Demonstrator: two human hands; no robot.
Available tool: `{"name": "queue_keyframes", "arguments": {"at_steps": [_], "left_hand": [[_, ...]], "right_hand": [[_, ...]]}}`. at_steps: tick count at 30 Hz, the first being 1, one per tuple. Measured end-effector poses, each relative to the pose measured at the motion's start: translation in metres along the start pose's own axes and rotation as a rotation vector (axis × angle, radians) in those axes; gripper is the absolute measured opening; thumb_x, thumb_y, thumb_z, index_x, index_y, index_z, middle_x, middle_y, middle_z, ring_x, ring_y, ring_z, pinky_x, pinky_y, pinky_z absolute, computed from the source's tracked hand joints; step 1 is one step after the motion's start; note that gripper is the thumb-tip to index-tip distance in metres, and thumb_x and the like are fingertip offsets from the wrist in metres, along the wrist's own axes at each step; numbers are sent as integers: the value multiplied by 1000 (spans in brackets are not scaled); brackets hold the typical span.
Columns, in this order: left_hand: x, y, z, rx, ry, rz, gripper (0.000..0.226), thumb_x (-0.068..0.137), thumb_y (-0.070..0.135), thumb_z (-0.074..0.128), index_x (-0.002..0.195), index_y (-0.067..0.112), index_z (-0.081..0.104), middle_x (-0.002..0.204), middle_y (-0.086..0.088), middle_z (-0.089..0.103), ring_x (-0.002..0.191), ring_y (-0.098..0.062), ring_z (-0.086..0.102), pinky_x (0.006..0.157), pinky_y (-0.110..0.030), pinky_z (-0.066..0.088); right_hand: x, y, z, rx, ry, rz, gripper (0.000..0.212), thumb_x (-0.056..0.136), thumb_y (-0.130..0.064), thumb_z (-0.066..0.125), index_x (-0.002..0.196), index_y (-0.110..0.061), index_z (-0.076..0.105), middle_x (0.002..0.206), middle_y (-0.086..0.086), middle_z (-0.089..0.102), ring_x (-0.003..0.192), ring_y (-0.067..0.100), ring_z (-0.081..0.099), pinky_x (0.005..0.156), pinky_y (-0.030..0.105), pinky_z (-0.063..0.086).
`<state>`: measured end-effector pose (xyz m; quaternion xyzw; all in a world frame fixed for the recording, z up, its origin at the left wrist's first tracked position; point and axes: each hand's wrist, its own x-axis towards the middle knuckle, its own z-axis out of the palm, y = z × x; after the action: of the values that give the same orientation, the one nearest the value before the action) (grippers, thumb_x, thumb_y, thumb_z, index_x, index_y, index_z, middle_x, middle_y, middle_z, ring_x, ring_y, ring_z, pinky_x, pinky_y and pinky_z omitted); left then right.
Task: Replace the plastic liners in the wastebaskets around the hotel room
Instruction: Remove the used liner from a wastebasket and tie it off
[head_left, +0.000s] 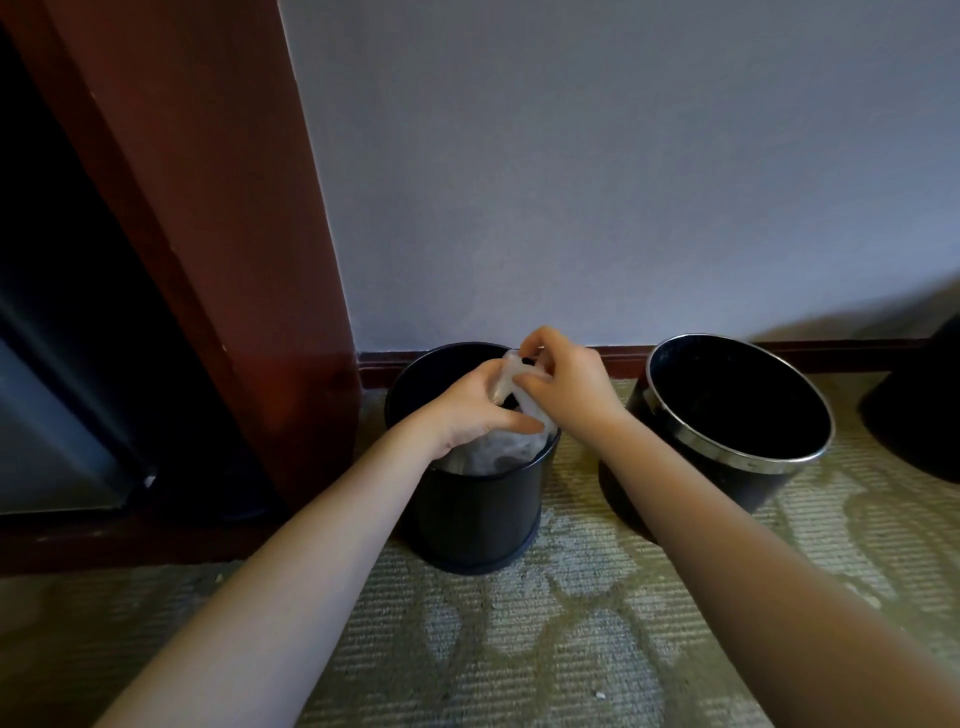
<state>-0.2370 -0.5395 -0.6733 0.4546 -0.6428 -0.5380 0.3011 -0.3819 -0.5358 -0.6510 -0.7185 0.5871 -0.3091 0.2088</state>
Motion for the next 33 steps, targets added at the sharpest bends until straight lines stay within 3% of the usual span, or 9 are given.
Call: {"name": "queue_keyframes", "arguments": {"at_steps": [3,6,11,16,18,22,26,30,33], "left_hand": [[3,5,8,60,-24,123,58,75,10,78,119,34,50,119,17,54,112,4,49,87,-13,42],[5,12,16,99,-27,209,59,76,14,77,121,35,47,119,21,53,113,5,49,92,-15,42],[8,5,25,7,235,208,21,91,0,54,107,14,55,95,3,59,93,-3,56,86,-25,45],[7,9,14,-91,304,-1,22,98,27,49,107,13,62,95,7,62,89,-3,58,71,-12,43],[9,8,10,-69,315,30,27,97,28,49,105,9,66,100,-4,67,95,-15,62,76,-20,46],[4,7,13,-37,297,86,18,100,21,44,103,18,61,97,1,62,86,-4,56,70,-16,44],[4,6,15,-41,334,185,18,99,23,44,107,8,51,93,-6,56,86,-13,54,73,-24,43],[3,6,15,35,342,172,28,101,21,40,128,12,41,95,10,51,79,0,49,65,-14,42],[2,3,12,108,356,190,26,102,20,38,123,10,48,96,-5,55,81,-13,52,69,-22,41]], "right_hand": [[5,-12,-17,-4,-96,-17,23,82,-2,61,96,-20,56,80,-1,58,67,13,52,58,25,44],[6,-24,-29,-76,-159,-92,26,80,0,60,98,-18,60,90,-2,61,75,14,56,66,28,49],[3,-40,-33,-18,-179,-242,20,79,0,61,94,-14,65,87,-1,68,81,14,64,73,24,51],[17,-20,-36,125,113,-32,13,87,-9,60,94,-18,67,89,-5,66,89,18,63,84,32,52],[17,-3,-35,139,19,141,15,92,-24,60,103,-17,67,98,-3,67,94,18,62,88,37,52],[9,7,-26,297,-252,299,27,97,-36,55,112,-15,63,101,2,68,89,16,64,74,29,51],[11,4,-22,361,-179,239,9,94,-22,61,92,-15,64,80,3,66,68,13,63,61,19,50],[13,3,-18,460,-107,238,17,93,-8,59,77,-14,59,69,3,59,58,12,55,61,20,49],[14,2,-18,575,28,293,21,96,-6,55,77,-13,55,70,3,57,56,11,51,60,18,49]]}}
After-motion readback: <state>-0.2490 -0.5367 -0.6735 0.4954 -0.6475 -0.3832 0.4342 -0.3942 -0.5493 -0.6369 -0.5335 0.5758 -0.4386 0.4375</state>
